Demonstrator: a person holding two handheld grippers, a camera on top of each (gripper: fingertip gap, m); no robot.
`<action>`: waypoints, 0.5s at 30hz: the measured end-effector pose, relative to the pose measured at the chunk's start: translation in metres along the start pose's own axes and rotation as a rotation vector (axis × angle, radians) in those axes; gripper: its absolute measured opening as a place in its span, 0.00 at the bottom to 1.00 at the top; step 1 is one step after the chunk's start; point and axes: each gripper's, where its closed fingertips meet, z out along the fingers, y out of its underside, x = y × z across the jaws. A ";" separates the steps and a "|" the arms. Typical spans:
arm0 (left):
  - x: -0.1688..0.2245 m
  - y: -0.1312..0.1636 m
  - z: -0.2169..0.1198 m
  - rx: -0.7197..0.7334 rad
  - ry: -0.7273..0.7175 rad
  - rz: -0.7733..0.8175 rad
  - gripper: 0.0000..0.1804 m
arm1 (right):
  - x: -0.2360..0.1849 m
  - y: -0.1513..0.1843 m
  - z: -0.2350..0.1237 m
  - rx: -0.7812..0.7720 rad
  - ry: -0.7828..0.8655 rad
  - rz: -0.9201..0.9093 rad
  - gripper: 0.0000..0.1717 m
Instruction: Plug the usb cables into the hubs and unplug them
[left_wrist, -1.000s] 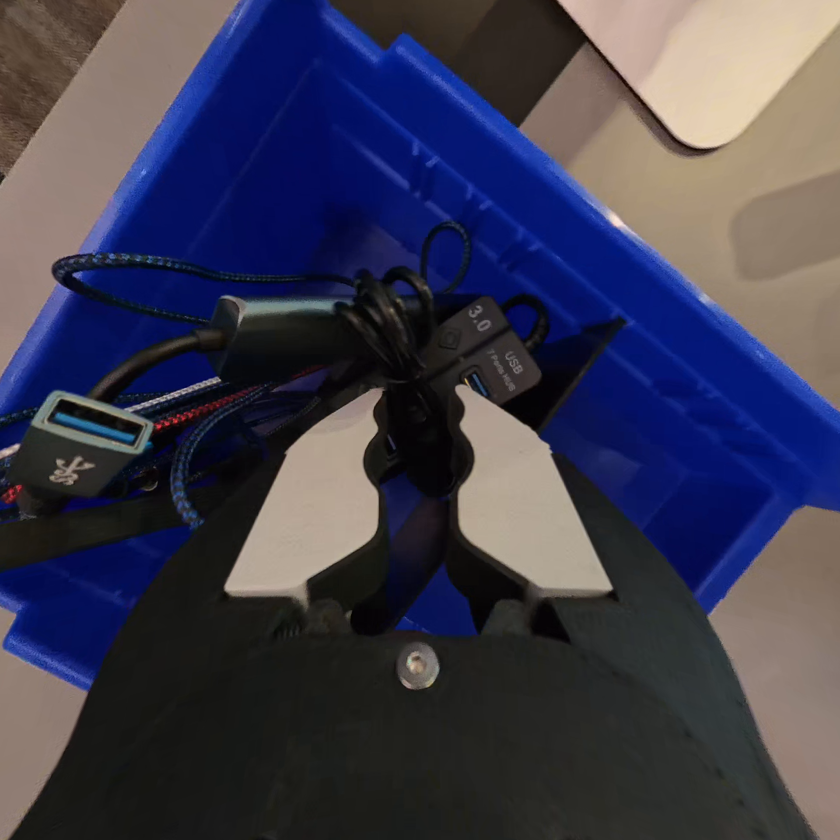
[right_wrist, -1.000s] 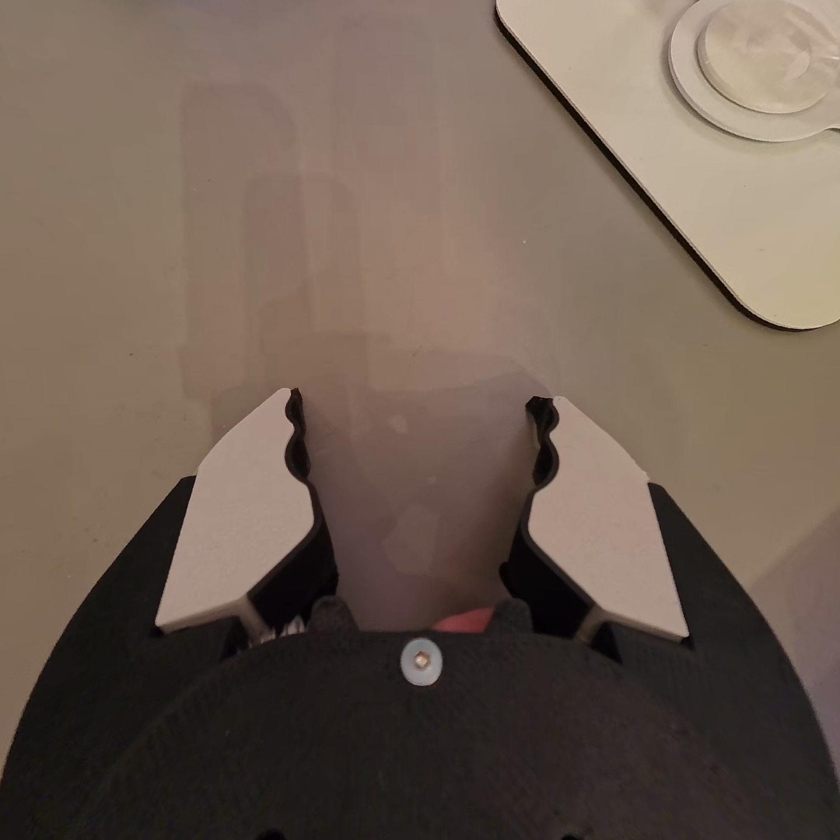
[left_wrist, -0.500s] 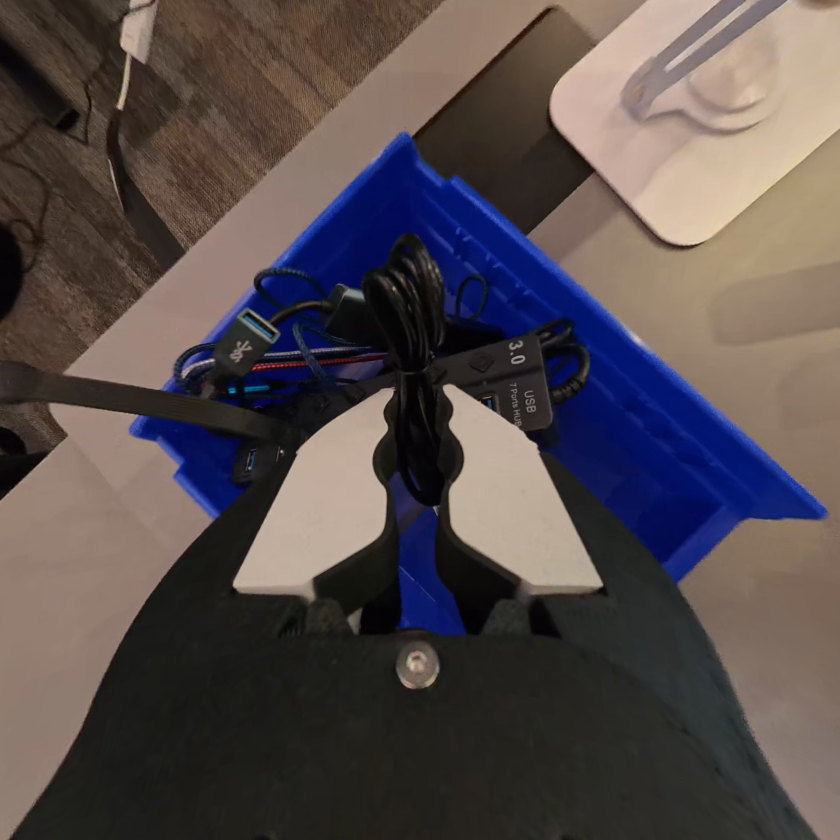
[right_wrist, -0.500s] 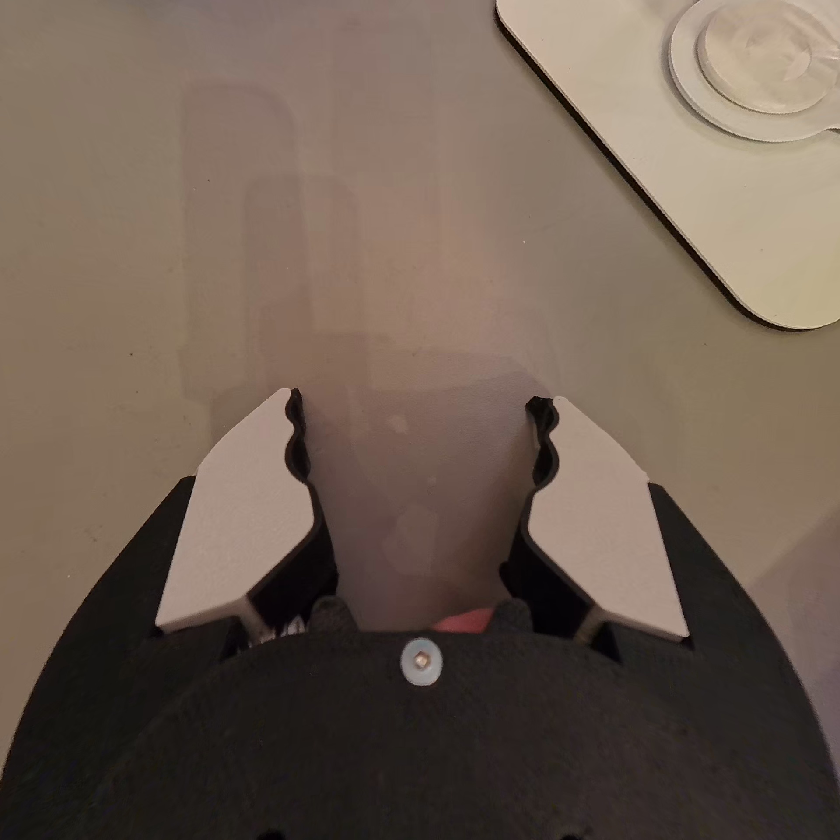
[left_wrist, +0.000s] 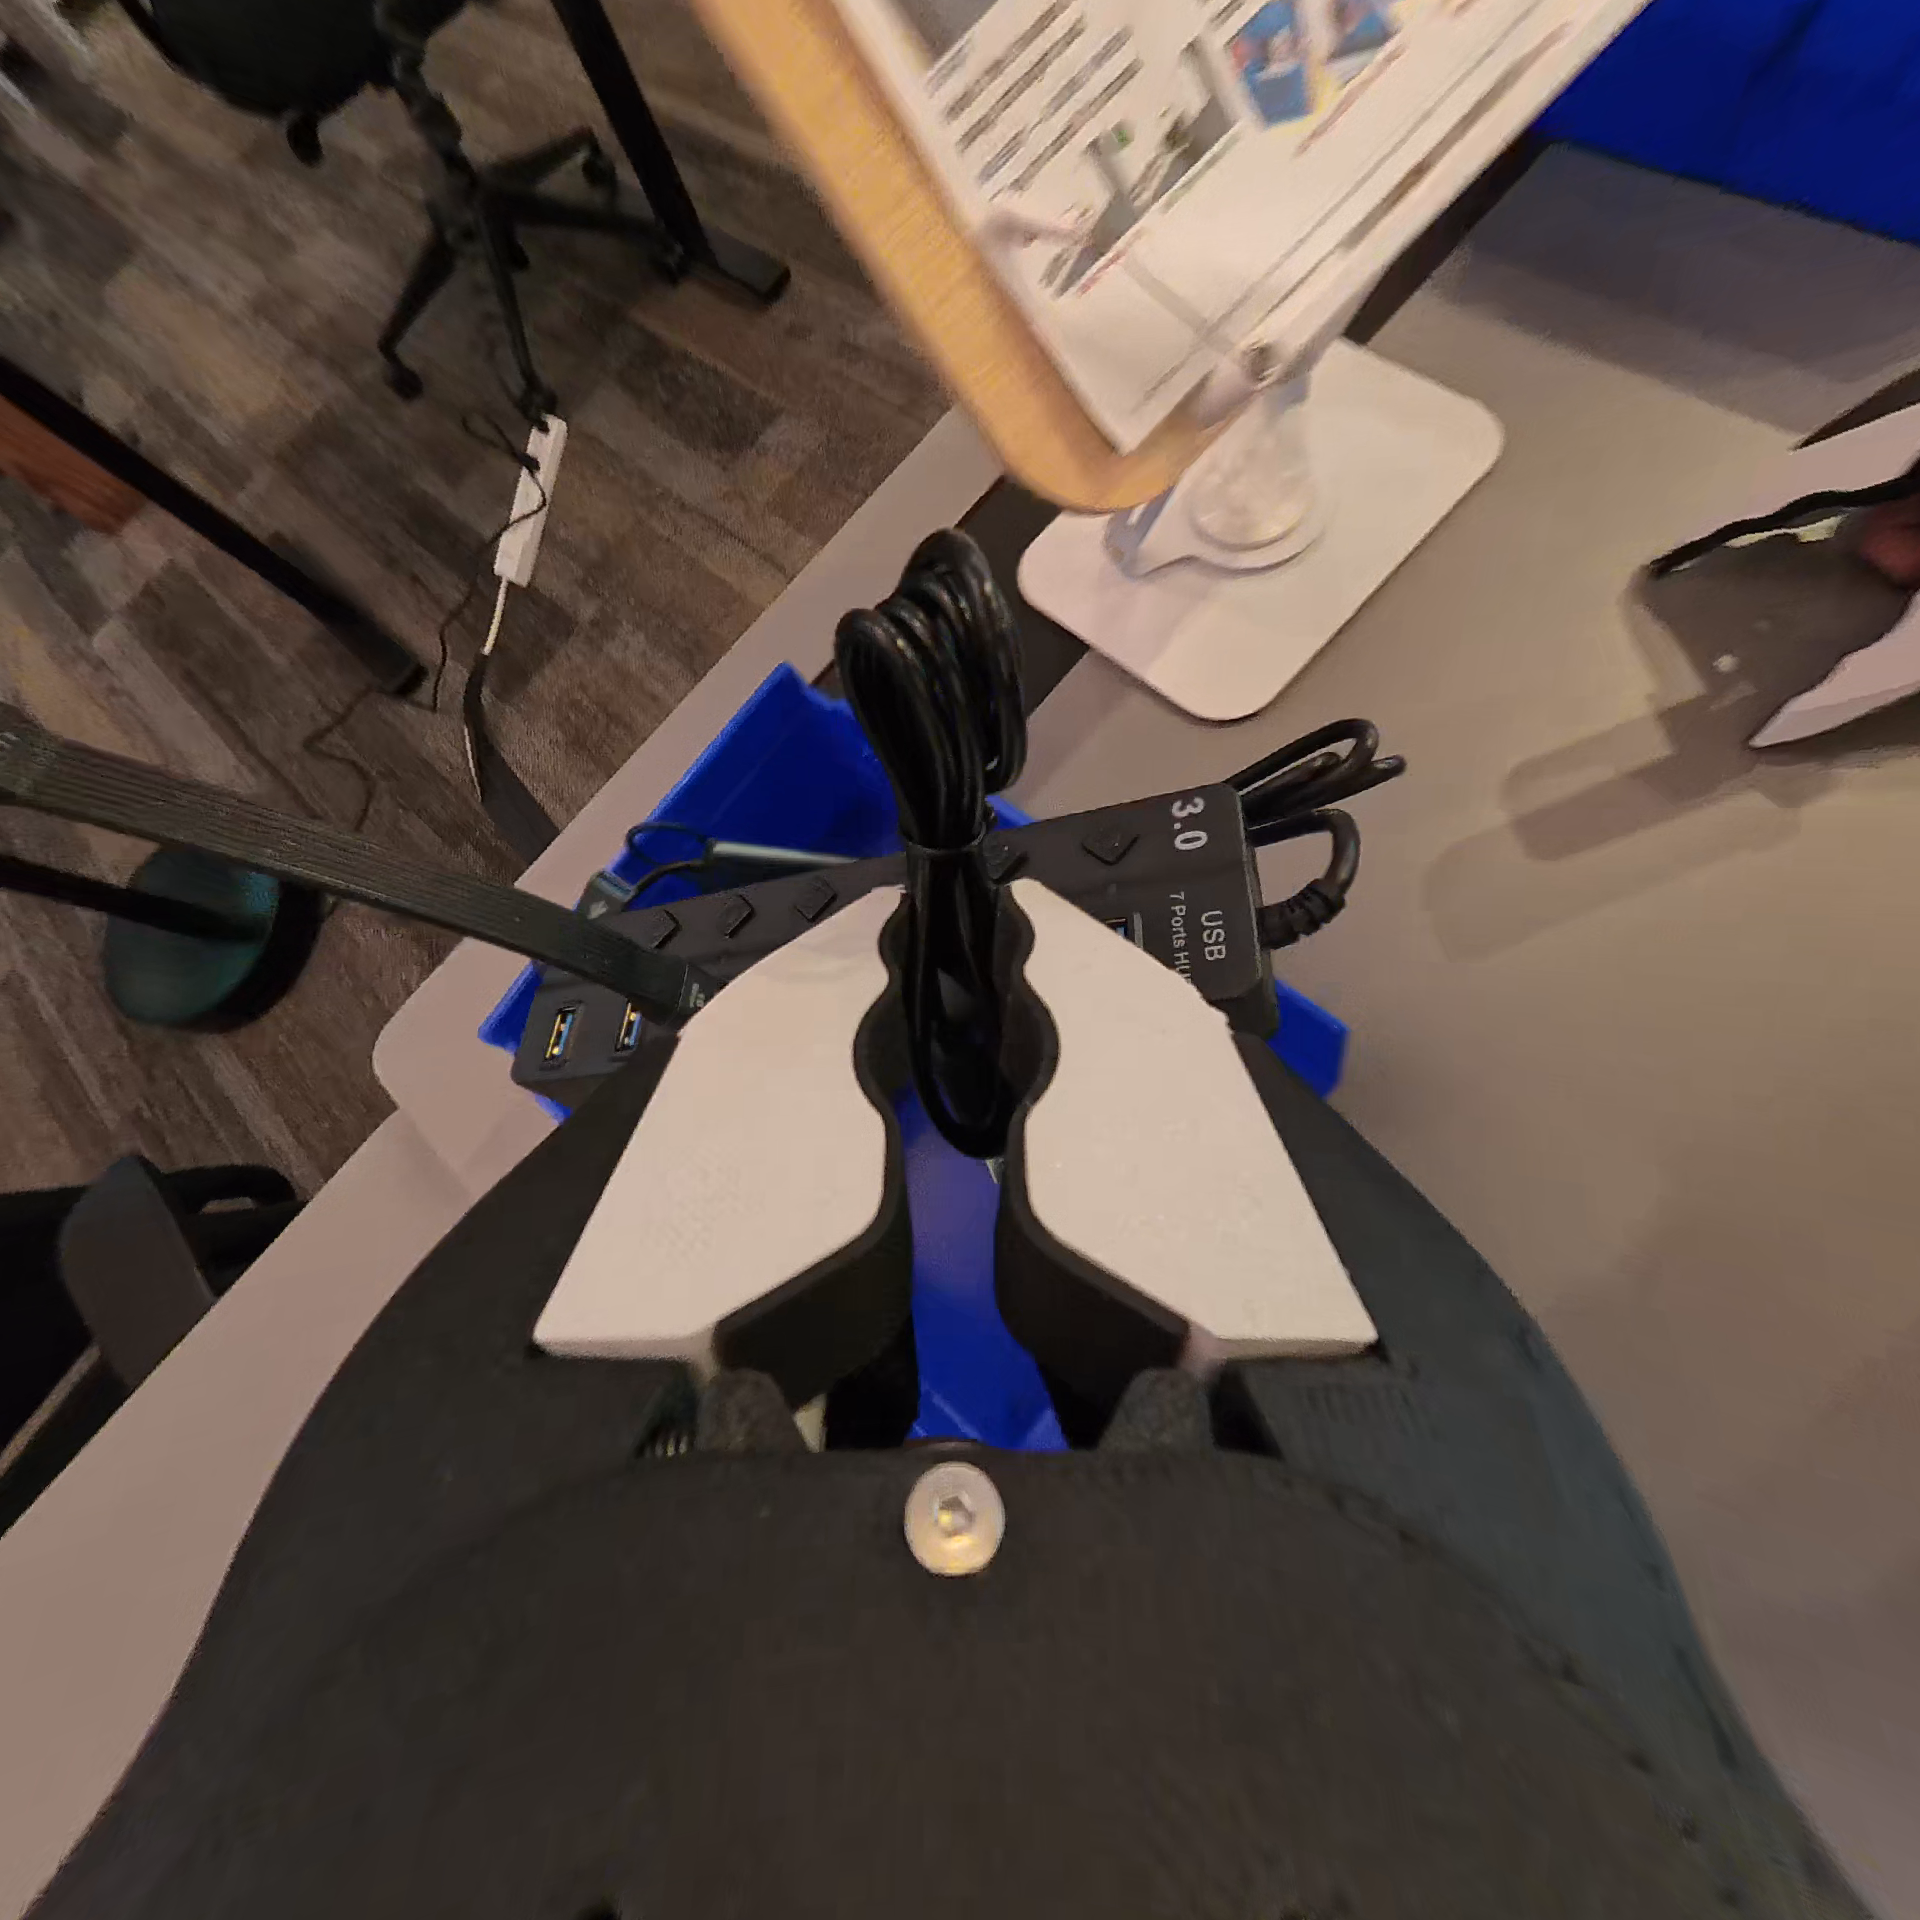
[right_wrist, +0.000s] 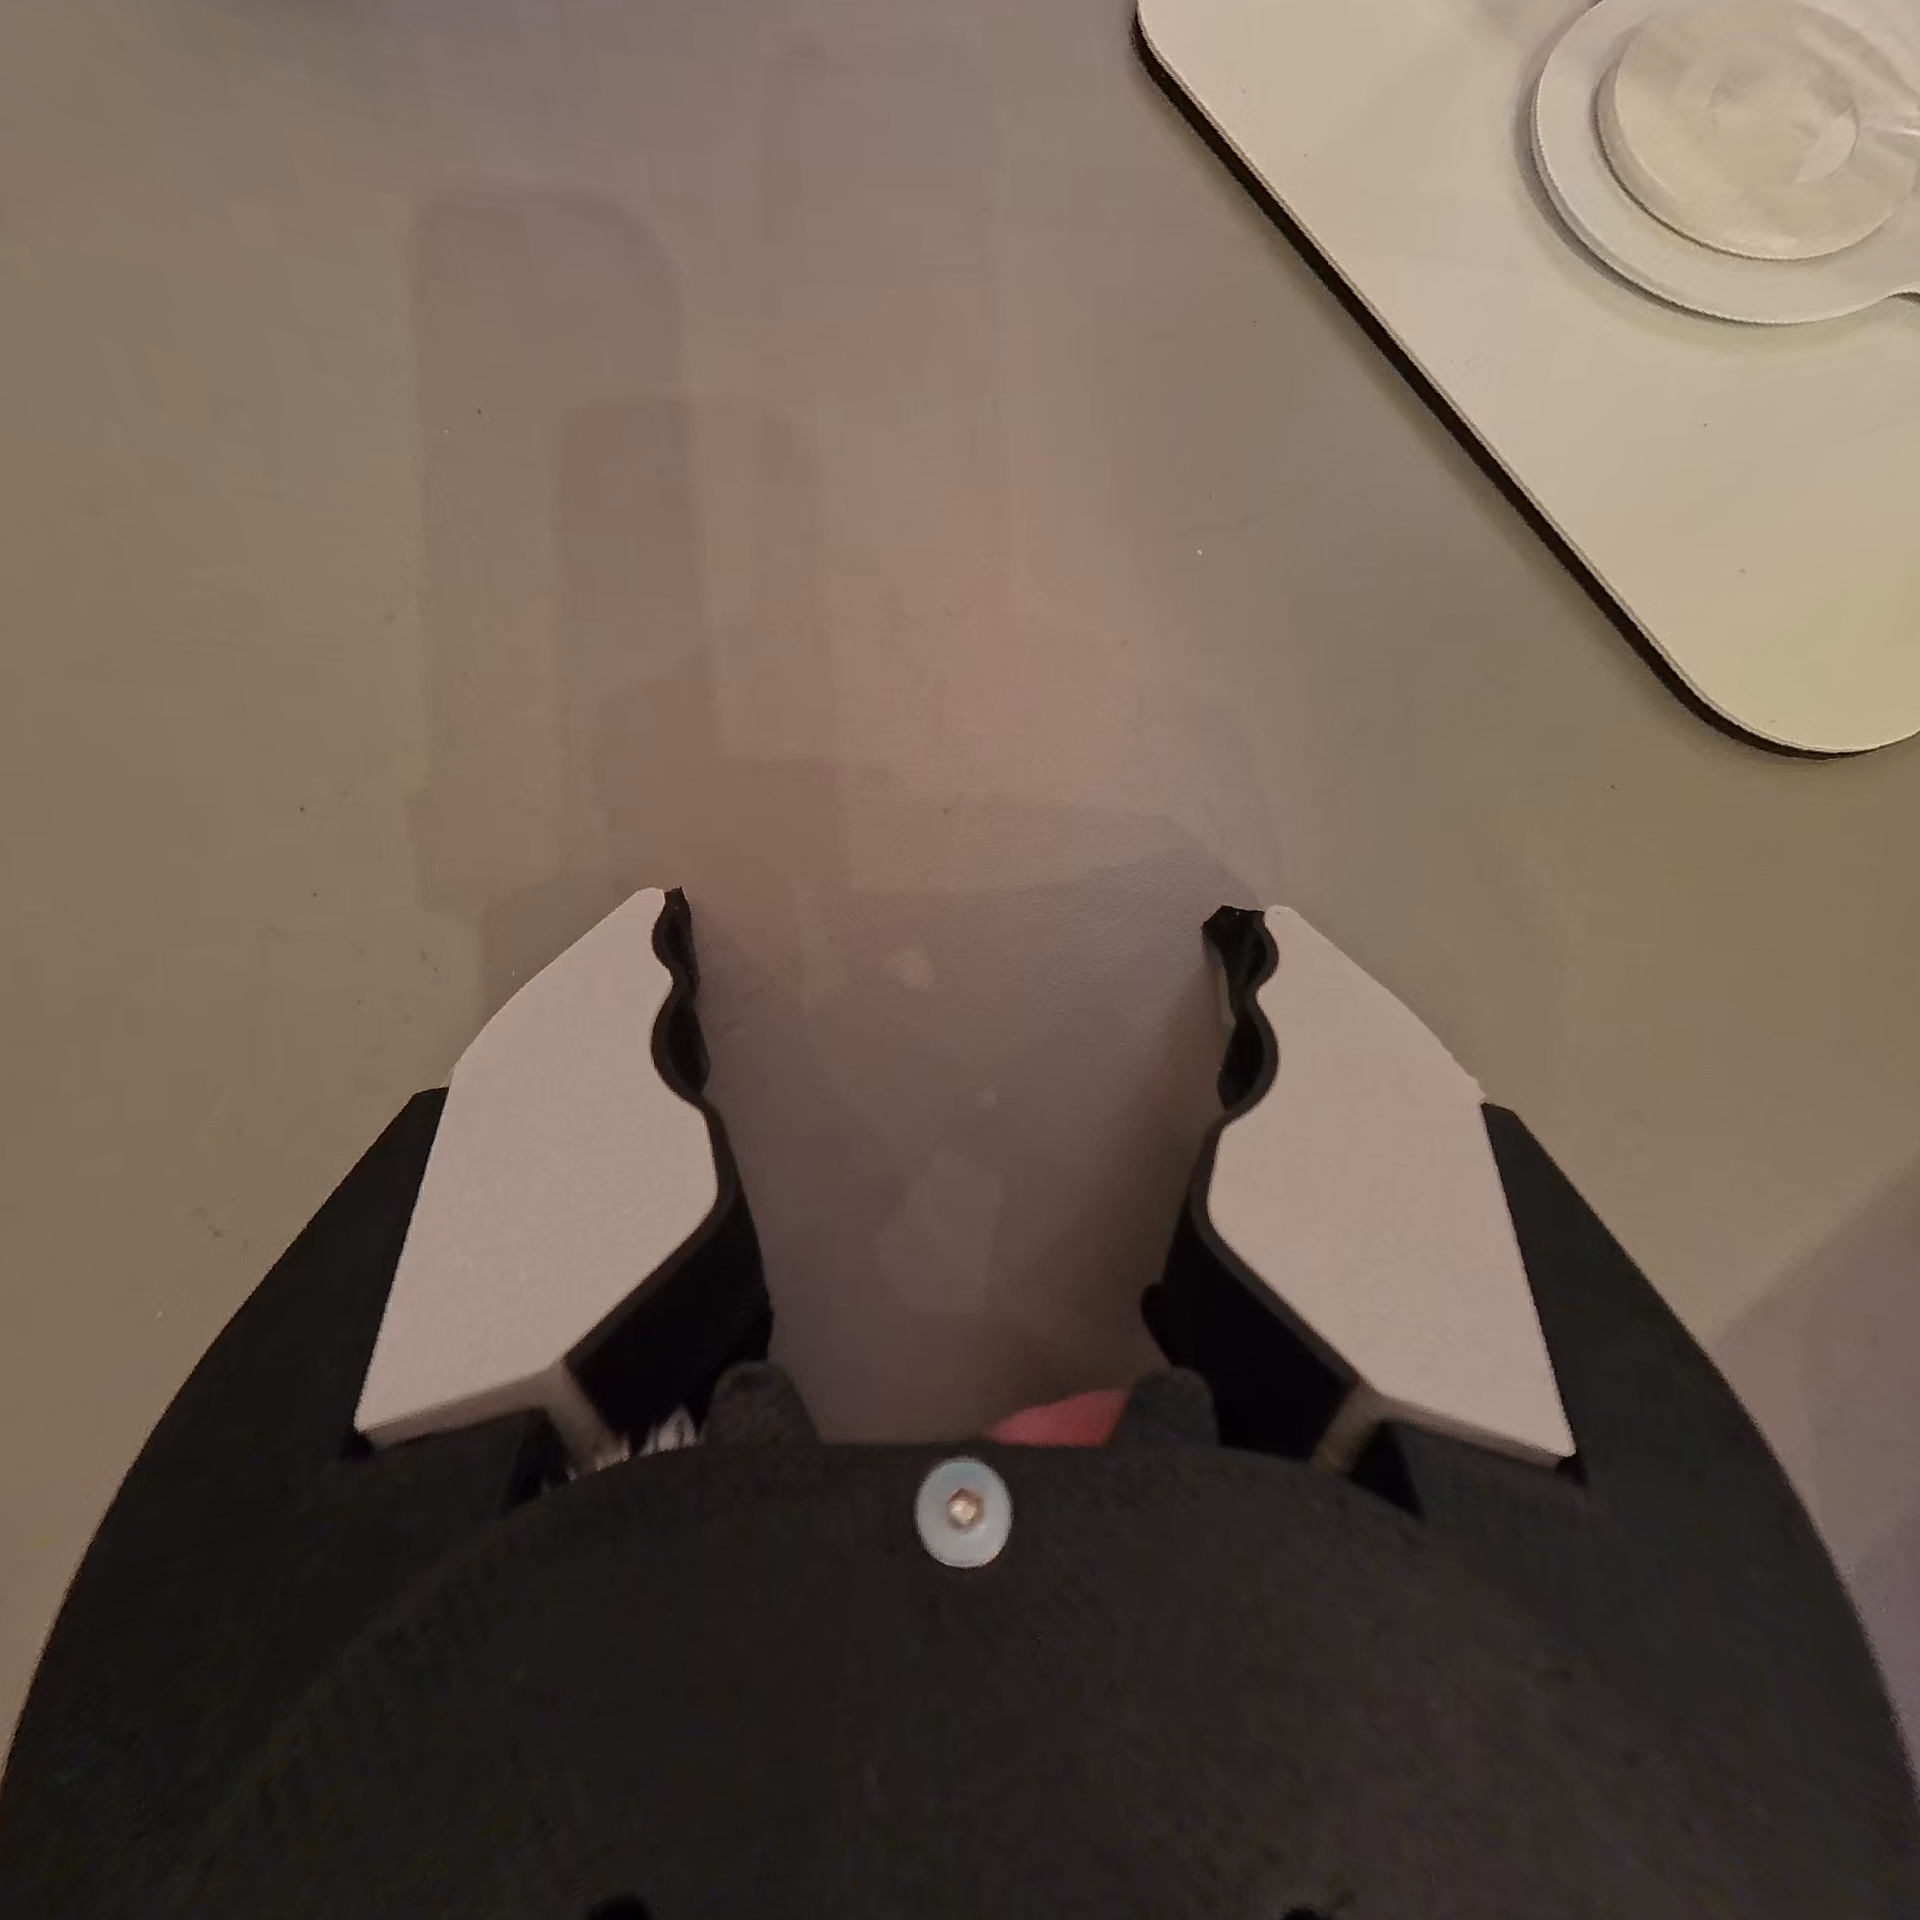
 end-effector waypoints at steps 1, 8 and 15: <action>0.012 -0.006 -0.005 0.009 0.010 0.019 0.07 | 0.000 0.000 0.000 0.000 0.000 0.000 0.57; 0.112 -0.029 -0.008 0.026 0.117 0.136 0.07 | -0.002 0.000 0.000 -0.003 -0.010 -0.008 0.58; 0.216 -0.010 0.034 -0.024 0.279 0.180 0.08 | -0.003 0.001 0.000 -0.004 -0.014 -0.012 0.59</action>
